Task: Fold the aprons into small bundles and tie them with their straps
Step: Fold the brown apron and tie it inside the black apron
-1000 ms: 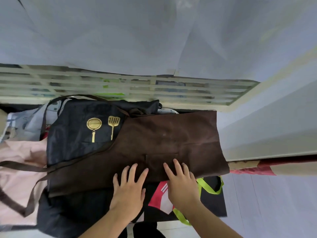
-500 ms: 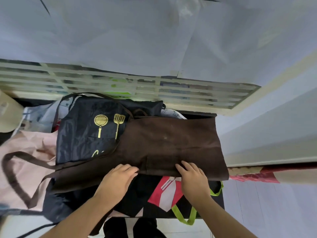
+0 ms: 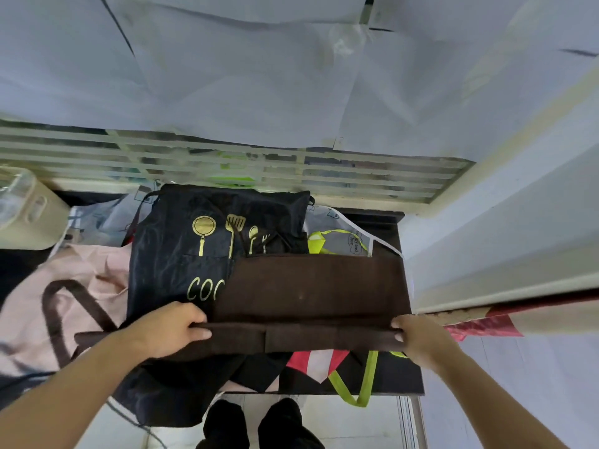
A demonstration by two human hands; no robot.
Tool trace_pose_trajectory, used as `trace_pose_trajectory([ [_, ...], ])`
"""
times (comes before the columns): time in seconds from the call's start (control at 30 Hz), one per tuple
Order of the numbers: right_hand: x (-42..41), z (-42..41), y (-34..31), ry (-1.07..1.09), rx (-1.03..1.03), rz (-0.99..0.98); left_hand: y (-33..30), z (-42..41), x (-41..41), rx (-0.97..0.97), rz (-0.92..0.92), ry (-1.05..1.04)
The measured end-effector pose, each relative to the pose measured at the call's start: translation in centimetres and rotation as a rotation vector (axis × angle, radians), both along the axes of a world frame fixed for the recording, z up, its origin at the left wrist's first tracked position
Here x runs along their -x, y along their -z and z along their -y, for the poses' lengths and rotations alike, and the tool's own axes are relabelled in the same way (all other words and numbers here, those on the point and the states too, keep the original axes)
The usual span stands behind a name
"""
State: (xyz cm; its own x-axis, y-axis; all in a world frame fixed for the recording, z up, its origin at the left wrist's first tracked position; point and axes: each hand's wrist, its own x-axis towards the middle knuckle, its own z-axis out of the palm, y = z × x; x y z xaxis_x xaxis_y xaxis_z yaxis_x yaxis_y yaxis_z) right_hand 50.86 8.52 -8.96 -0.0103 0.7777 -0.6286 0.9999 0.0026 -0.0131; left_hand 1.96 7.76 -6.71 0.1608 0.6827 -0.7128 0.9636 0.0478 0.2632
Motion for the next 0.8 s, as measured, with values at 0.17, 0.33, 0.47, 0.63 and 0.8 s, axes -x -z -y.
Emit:
trace_pose_trajectory([
  [0.17, -1.2, -2.9, -1.9, 0.128, -0.045, -0.084, -1.9, -3.1, 2.3, -0.089, -0.076, -0.03],
  [0.33, -1.2, -5.4, -1.4, 0.229, -0.219, -0.179, -1.8, -5.3, 2.1, -0.348, -0.117, -0.11],
  [0.47, -0.9, -6.7, -0.5, 0.321, -0.318, -0.179, -0.5, -6.0, 1.3, -0.658, -0.156, -0.101],
  [0.63, 3.7, -4.8, -0.4, 0.24, -0.652, -0.076, 0.7, -4.1, -3.0, -0.866, -0.097, -0.135],
  [0.8, 15.2, -0.2, 1.0, 0.011, -0.491, -0.421, 4.7, -0.9, -10.5, -0.634, 0.186, -0.022],
])
